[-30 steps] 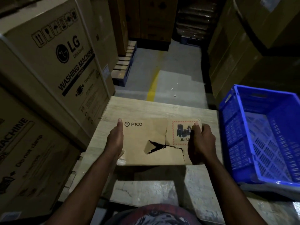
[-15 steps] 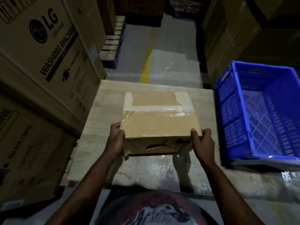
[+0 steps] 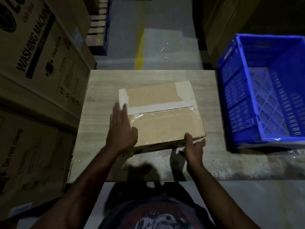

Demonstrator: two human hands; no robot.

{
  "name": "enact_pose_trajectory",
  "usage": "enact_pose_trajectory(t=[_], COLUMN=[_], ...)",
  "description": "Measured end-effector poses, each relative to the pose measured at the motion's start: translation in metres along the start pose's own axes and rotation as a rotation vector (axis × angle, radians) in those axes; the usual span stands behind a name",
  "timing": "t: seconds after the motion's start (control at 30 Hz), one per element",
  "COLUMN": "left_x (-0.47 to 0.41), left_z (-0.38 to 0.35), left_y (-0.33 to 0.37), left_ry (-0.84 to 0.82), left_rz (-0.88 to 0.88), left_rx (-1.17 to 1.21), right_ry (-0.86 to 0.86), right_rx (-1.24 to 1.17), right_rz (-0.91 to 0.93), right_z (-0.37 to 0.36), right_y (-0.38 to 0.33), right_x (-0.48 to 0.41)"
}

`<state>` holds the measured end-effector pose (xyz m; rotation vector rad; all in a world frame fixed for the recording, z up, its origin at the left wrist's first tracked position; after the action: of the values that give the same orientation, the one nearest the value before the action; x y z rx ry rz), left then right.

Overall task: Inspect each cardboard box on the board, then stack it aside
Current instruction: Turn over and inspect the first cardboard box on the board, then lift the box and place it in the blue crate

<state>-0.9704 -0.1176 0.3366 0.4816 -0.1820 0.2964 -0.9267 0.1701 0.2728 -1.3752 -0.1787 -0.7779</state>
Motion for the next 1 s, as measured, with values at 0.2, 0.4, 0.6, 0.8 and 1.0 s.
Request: enact_pose_trajectory(t=[0.2,0.4,0.6,0.8,1.0], left_x=[-0.081,-0.134,-0.103,-0.051,0.001], left_z=[-0.020,-0.016,0.000,0.009,0.011], left_y=[0.059,0.072,0.055,0.001,-0.031], left_ry=[-0.179,-0.232,-0.134,-0.183,-0.118], left_rz=[-0.436,-0.441,-0.371,-0.067,0.014], left_rx=[-0.354,-0.422,-0.410,-0.372,-0.172], right_ry=[-0.256,-0.245,-0.114,-0.006,-0.003], right_rx=[-0.048,-0.042,0.076,0.138,0.243], right_rz=[-0.181,-0.131,-0.060,-0.006,0.025], right_z=[-0.063,-0.075,-0.064,-0.049,-0.033], right_y=[0.015,0.012,0.023,0.008,-0.003], right_x=[0.049,0.066,0.054,0.072,0.081])
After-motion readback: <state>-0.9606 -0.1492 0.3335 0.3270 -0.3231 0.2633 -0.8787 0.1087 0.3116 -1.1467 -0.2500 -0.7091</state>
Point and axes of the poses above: each hand's wrist, its own x-axis away from the middle knuckle, its own z-axis out of the back of the hand, y = z × x, the point moved 8 cm from there along -x, towards the middle knuckle, and after that the axes turned 6 degrees about z, right-handed, at the moved point
